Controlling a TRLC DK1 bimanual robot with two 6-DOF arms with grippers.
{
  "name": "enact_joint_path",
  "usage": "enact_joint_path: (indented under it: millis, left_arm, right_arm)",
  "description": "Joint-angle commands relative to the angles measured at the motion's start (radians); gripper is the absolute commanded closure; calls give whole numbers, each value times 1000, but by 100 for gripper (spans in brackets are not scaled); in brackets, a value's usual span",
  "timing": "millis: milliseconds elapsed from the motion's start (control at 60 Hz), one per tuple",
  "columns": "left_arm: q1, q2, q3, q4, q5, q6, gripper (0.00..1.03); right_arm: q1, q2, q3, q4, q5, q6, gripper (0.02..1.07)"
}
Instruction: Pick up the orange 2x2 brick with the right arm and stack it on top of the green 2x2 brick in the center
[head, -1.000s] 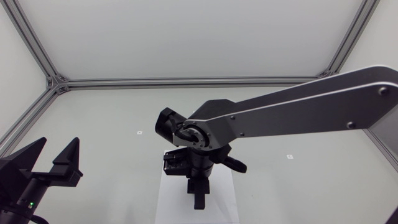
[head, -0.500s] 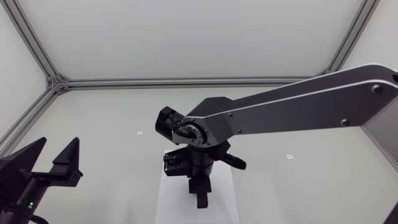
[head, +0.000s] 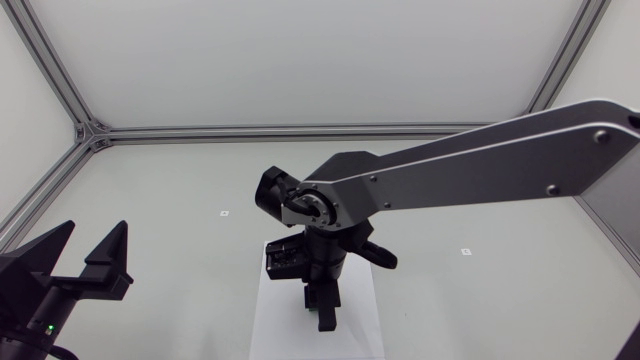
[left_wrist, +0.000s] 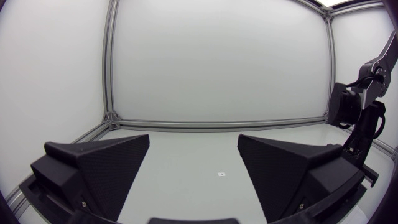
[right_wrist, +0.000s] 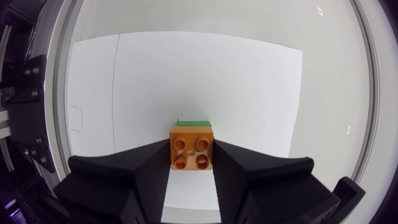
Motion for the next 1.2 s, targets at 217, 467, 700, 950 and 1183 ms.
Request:
enact_joint_path:
  millis: [217, 467, 700, 950, 1183]
  left_arm:
    - [-1, -4, -41, -11, 3, 6, 4]
    - [-1, -4, -41, -11, 3, 6, 4]
    - [-1, -4, -41, -11, 3, 6, 4]
    - [-1, -4, -41, -11, 3, 6, 4]
    - [-1, -4, -41, -11, 3, 6, 4]
  right_arm:
    - [7, 57, -102, 40, 55, 50, 101]
    - [24, 83, -46, 2, 77, 76, 101]
    - [1, 86, -59, 17, 52, 75, 101]
    - [-4, 68, -41, 20, 31, 78, 101]
    - [-4, 45, -30, 27, 24, 90, 101]
